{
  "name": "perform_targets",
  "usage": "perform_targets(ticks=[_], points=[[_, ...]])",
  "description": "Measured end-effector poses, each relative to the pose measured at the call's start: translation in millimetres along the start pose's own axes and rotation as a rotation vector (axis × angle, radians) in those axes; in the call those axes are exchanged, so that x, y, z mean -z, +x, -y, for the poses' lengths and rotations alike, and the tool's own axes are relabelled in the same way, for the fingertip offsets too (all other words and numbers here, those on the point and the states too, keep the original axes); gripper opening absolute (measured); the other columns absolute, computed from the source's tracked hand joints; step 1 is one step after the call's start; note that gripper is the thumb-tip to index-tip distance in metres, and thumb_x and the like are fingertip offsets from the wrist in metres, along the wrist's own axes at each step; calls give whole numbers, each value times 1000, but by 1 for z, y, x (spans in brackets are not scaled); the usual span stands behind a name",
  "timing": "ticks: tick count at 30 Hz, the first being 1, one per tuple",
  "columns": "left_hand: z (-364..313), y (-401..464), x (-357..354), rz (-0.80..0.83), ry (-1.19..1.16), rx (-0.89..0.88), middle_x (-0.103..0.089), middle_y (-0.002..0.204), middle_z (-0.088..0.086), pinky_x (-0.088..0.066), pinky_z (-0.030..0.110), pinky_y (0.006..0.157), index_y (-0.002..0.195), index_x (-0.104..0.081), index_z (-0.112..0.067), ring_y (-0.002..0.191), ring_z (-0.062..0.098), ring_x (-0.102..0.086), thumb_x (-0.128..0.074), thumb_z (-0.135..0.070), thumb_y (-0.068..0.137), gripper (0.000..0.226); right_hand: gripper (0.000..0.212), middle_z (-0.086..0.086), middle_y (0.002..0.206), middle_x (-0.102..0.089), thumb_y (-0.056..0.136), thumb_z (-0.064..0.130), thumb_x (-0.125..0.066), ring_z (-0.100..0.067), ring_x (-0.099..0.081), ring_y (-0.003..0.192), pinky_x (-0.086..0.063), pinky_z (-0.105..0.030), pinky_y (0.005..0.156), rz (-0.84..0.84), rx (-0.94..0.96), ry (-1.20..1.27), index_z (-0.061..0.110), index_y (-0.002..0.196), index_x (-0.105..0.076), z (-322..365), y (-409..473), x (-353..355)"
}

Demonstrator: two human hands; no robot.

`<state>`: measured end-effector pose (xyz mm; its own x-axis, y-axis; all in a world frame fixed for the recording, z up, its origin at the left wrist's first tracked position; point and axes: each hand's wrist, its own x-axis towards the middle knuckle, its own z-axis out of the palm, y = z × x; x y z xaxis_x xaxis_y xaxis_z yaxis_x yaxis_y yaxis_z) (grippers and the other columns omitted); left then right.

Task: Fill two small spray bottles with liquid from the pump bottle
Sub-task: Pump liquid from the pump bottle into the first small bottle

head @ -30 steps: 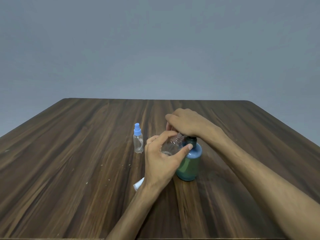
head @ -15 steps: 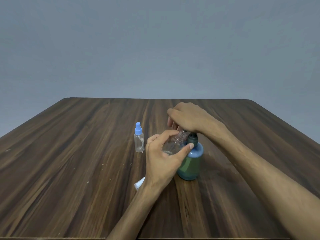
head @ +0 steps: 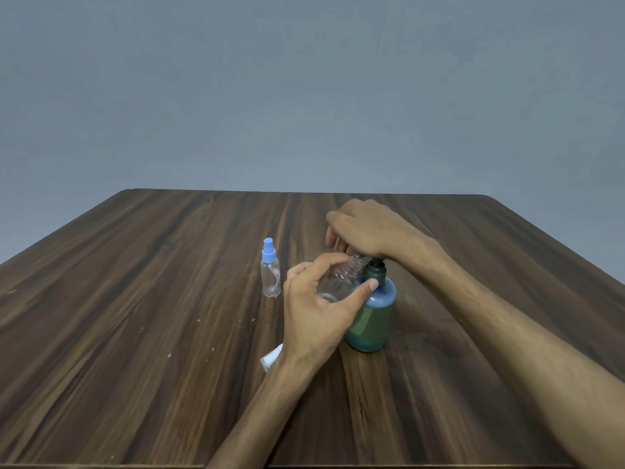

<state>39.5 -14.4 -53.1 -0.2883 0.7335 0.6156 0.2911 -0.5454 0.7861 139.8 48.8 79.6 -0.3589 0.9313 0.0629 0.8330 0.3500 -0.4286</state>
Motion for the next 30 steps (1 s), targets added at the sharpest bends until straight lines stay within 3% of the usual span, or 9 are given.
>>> perform_targets(ticks=[4,9,12,17,23,27,30], points=[[0,1,0,6,-6,19,-82,102,-12,-63,57,90,110,-76,-37,105,35,-76,-89,-55,76,41,51,2,97,-80,80,43,-29,-21,-72,85,-59,-45,85,102,-1,-77,24,78,-76,3,-1,-5],[-2,0,0,12,-5,11,-82,101,-13,-63,57,89,110,-75,-39,104,33,-76,-87,-57,76,40,44,5,87,-80,92,38,-39,-21,-75,86,-60,-42,88,-14,-12,3,22,84,-79,0,0,0],[0,1,-1,4,-9,32,-82,102,-12,-64,57,89,110,-76,-39,105,33,-76,-89,-56,75,41,48,2,95,-80,86,40,-36,-23,-72,89,-59,-46,90,72,-33,-47,24,82,-81,2,-1,-5],[-1,0,-1,5,-4,17,-82,100,-13,-64,56,89,109,-76,-38,104,35,-76,-88,-56,75,40,41,5,87,-80,93,35,-41,-21,-75,87,-60,-42,88,-17,-1,7,23,85,-79,-1,1,-1],[0,-1,1,-5,0,24,-82,99,-10,-64,54,87,108,-81,-30,104,36,-75,-89,-56,75,43,44,1,94,-80,94,36,-40,-24,-73,88,-58,-40,82,54,-17,-61,22,88,-82,1,0,-3],[1,0,-1,-4,13,16,-82,100,-12,-63,55,88,108,-81,-30,104,36,-75,-89,-55,76,41,50,2,93,-80,80,43,-34,-23,-74,88,-59,-45,89,31,-9,-21,23,85,-79,1,-1,0],[1,0,0,-12,7,22,-82,100,-12,-64,54,89,108,-81,-29,105,37,-75,-89,-55,76,42,49,1,96,-79,88,42,-35,-24,-71,88,-58,-43,86,85,-16,-81,23,87,-80,1,1,-5]])
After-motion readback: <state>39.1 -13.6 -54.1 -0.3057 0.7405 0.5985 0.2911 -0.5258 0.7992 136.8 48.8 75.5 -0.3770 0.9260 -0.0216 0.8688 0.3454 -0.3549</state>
